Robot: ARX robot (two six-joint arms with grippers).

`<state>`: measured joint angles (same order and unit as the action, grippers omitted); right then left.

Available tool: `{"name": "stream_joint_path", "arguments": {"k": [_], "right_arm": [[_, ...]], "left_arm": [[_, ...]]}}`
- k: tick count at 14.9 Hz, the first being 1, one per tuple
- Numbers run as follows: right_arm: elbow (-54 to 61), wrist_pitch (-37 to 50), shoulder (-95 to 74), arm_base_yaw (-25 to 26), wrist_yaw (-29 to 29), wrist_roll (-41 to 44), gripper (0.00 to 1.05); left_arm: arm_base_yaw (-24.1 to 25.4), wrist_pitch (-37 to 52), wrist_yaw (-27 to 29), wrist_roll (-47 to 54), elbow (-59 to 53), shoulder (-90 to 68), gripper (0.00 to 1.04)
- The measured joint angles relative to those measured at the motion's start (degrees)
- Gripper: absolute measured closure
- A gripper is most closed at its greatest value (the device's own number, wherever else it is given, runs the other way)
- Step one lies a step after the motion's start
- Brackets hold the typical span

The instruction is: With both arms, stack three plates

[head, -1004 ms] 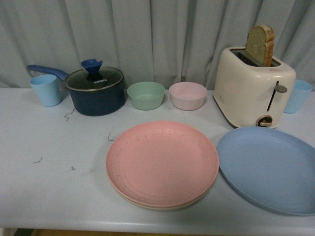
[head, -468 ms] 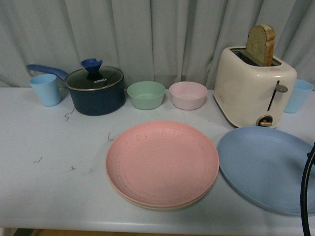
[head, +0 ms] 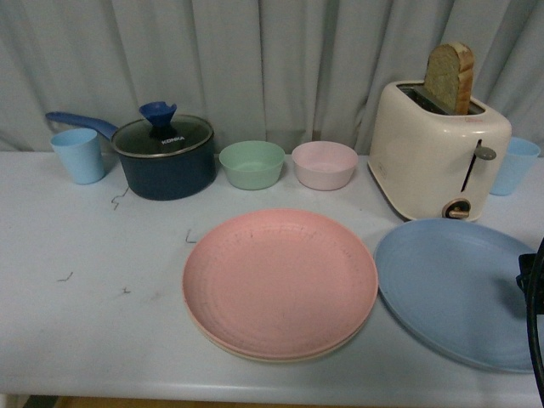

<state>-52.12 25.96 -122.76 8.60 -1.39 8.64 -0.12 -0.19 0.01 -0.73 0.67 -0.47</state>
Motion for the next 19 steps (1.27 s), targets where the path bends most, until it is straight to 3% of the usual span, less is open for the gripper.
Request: {"name": "stream_joint_path", "arguments": {"k": [2, 4, 5, 7, 9, 15, 19], "right_arm": [[-0.72, 1.60, -1.75, -0.07, 0.76, -1.33, 0.12], [-0.72, 3.02, -2.67, -0.48, 1.11, -1.57, 0.33], [0.74, 4.87, -2.75, -0.63, 1.68, -1.55, 0.68], [2.62, 5.57, -1.03, 0.55, 0.98, -2.12, 0.87], [7.26, 5.79, 3.17, 1.64, -1.46, -3.98, 1.00], [21.57, -1.20, 28.46, 6.47, -8.15, -5.62, 1.02], [22.12, -4.07, 41.24, -0.04, -12.48, -10.67, 1.02]], "left_arm": [[0.00, -0.02, 0.00, 0.00, 0.00, 0.00, 0.07], [0.00, 0.00, 0.00, 0.00, 0.00, 0.00, 0.07], [0.00, -0.02, 0.00, 0.00, 0.00, 0.00, 0.07], [0.00, 0.00, 0.00, -0.02, 0.00, 0.00, 0.07], [0.00, 0.00, 0.00, 0.00, 0.00, 0.00, 0.07], [0.00, 0.00, 0.00, 0.00, 0.00, 0.00, 0.07], [0.00, 0.00, 0.00, -0.02, 0.00, 0.00, 0.07]]}}
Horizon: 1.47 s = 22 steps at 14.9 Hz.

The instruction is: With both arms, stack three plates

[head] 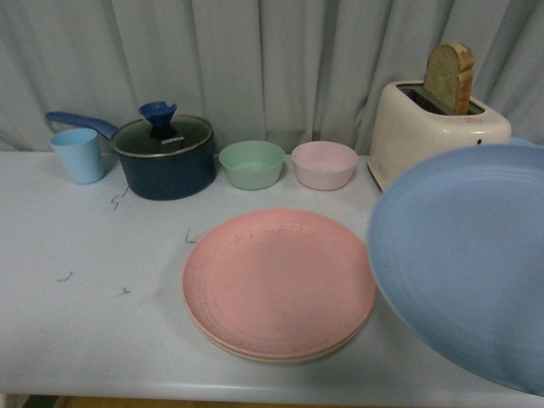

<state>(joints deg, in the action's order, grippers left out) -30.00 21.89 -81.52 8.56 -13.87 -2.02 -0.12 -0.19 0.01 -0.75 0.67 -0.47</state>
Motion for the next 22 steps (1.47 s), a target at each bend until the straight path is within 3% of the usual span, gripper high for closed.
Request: {"name": "stream_joint_path", "arguments": {"k": [5, 7, 18, 19, 22], "right_arm": [[-8.15, 7.19, -15.96, -17.29, 3.96, -14.05, 1.02], [-12.79, 8.04, -24.33, -21.70, 6.69, -17.44, 1.02], [-22.84, 7.19, -38.07, -26.80, 13.79, -21.97, 1.02], [-22.97, 7.21, -38.34, -26.93, 13.88, -21.99, 0.95], [-21.20, 10.16, -37.51, -26.91, 12.57, -22.18, 0.55]], "left_arm": [[0.00, 0.00, 0.00, 0.02, 0.00, 0.00, 0.07], [0.00, 0.00, 0.00, 0.02, 0.00, 0.00, 0.07], [0.00, 0.00, 0.00, 0.02, 0.00, 0.00, 0.07], [0.00, -0.02, 0.00, 0.02, 0.00, 0.00, 0.07], [0.00, -0.02, 0.00, 0.00, 0.00, 0.00, 0.07]]}}
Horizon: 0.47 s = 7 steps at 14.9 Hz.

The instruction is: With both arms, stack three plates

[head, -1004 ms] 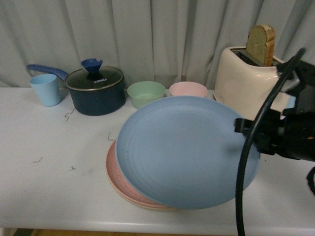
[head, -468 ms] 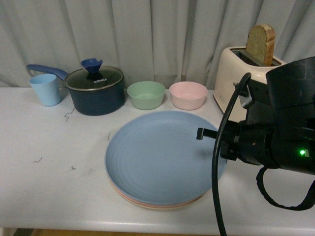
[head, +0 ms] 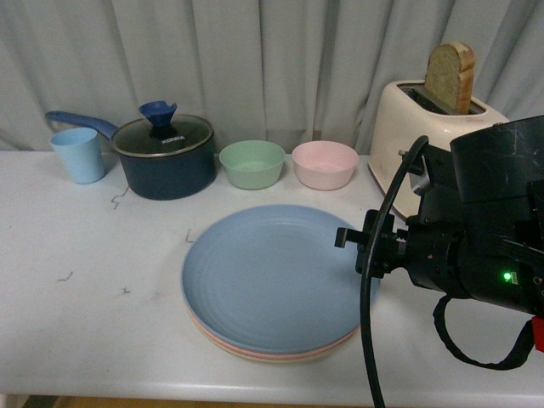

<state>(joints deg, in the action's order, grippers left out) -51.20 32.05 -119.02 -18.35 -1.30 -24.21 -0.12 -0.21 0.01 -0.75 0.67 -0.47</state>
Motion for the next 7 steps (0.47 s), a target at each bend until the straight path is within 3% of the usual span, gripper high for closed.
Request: {"name": "stream_joint_path", "arguments": {"k": [2, 3, 4, 6, 7], "right_arm": [[0.22, 0.15, 0.15, 0.00, 0.00, 0.00, 0.33], [4.04, 18.82, -2.40, -0.11, 8.09, 4.81, 0.40], [9.88, 29.22, -2.64, 0.46, 14.38, 11.02, 0.51], [22.10, 40.79, 2.89, 3.93, 15.80, 19.82, 0.75], [25.00, 41.66, 8.09, 5.68, 15.08, 21.53, 0.86]], "left_arm": [[0.00, 0.02, 0.00, 0.02, 0.00, 0.00, 0.07], [0.00, 0.00, 0.00, 0.02, 0.00, 0.00, 0.07], [0.00, 0.02, 0.02, 0.02, 0.00, 0.00, 0.07], [0.07, 0.00, 0.02, 0.02, 0.00, 0.00, 0.07], [0.07, 0.02, -0.02, 0.02, 0.00, 0.00, 0.07]]}}
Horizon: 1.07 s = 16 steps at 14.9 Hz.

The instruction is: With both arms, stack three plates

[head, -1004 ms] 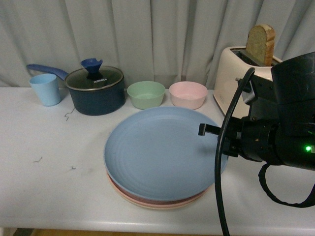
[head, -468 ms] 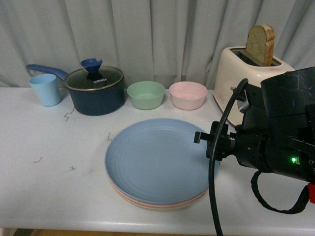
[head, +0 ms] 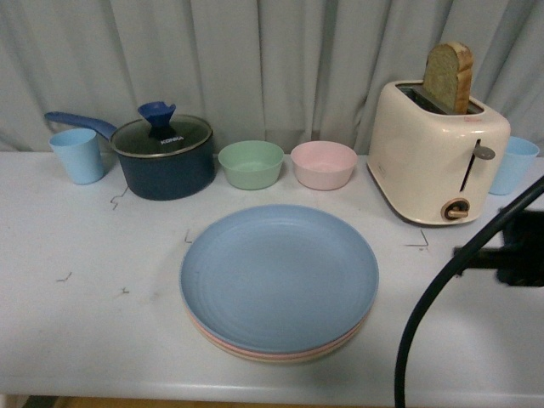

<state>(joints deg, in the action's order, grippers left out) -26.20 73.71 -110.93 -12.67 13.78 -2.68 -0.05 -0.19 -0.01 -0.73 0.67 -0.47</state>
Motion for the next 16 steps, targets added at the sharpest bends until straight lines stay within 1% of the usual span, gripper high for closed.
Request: {"name": "stream_joint_path", "arguments": {"k": [1, 2, 3, 5, 8, 10, 11, 12, 15, 16], "right_arm": [[3.65, 0.66, 5.14, 1.03, -1.33, 0.98, 0.98], [7.72, 0.22, 8.39, 1.92, -2.84, 1.70, 1.03], [10.73, -0.39, 10.91, 2.38, -4.11, 1.97, 1.03], [15.39, 0.04, 19.32, 5.01, -5.60, 2.27, 1.03], [20.59, -1.07, 31.12, 6.88, -8.22, 2.29, 1.03], [22.77, -5.99, 38.82, 8.09, -8.98, 2.29, 1.03], [23.78, -9.38, 42.69, 10.29, -12.00, 2.32, 1.03], [24.46, -12.68, 46.75, 12.61, -13.09, 2.29, 1.03], [24.79, -26.64, 61.05, 12.96, -13.53, 2.32, 1.03], [24.83, -30.01, 65.72, 12.96, -13.53, 2.32, 1.03]], "left_arm": [[0.00, -0.02, 0.00, 0.00, 0.00, 0.00, 0.07], [0.00, -0.02, 0.02, 0.00, 0.00, 0.00, 0.07], [0.00, -0.02, 0.02, -0.02, 0.00, 0.00, 0.07], [0.00, -0.02, 0.02, 0.00, 0.00, 0.00, 0.07], [0.00, -0.02, 0.02, -0.02, 0.00, 0.00, 0.07], [0.00, -0.02, 0.02, 0.00, 0.00, 0.00, 0.07], [0.00, -0.02, 0.00, 0.00, 0.00, 0.00, 0.07], [0.00, -0.02, 0.04, -0.02, 0.00, 0.00, 0.07], [0.00, -0.02, 0.02, 0.00, 0.00, 0.00, 0.07], [0.00, -0.02, 0.02, 0.00, 0.00, 0.00, 0.07]]}}
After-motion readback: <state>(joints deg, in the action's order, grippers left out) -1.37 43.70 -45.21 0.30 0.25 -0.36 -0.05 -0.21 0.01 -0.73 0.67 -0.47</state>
